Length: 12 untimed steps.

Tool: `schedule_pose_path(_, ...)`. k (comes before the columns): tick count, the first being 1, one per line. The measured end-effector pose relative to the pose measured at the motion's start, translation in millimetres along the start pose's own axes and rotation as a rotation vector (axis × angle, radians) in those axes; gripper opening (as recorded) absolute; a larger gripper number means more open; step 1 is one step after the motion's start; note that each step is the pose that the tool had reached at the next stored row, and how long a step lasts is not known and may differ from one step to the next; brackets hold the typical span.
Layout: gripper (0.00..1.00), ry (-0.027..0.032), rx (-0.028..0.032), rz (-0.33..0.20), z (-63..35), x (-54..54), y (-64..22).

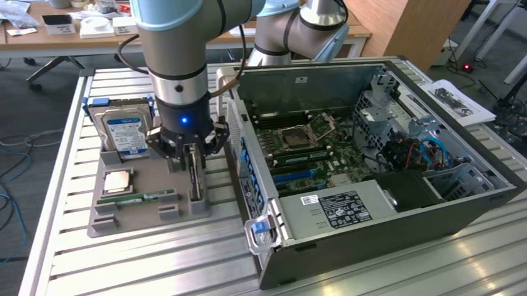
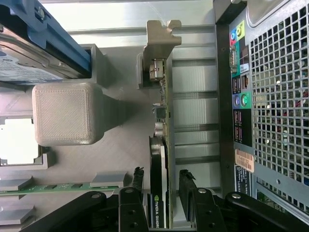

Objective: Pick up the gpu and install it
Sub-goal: 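Pick up the gpu and move the gpu toward the slot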

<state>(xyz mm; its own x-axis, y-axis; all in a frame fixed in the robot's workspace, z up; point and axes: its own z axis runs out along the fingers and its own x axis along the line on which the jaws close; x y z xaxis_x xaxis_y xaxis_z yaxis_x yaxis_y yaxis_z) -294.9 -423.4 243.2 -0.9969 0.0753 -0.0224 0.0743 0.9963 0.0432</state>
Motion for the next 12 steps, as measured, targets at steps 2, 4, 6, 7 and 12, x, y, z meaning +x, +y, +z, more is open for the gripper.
schedule_pose_path(2, 0.43, 0.0002, 0.0001, 0.000, 0.8, 0.0, -0.1)
schedule_pose_path(4, 0.43, 0.0001, 0.0001, 0.000, 1.8, 0.0, -0.1)
schedule_pose_path(6, 0.43, 0.0002, 0.0001, 0.000, 2.8, 0.1, -0.2)
schedule_pose_path(7, 0.43, 0.0004, 0.0003, 0.000, 2.9, 0.1, -0.2)
schedule_pose_path(12, 0.43, 0.0002, 0.0002, 0.000, 4.6, 0.1, -0.2)
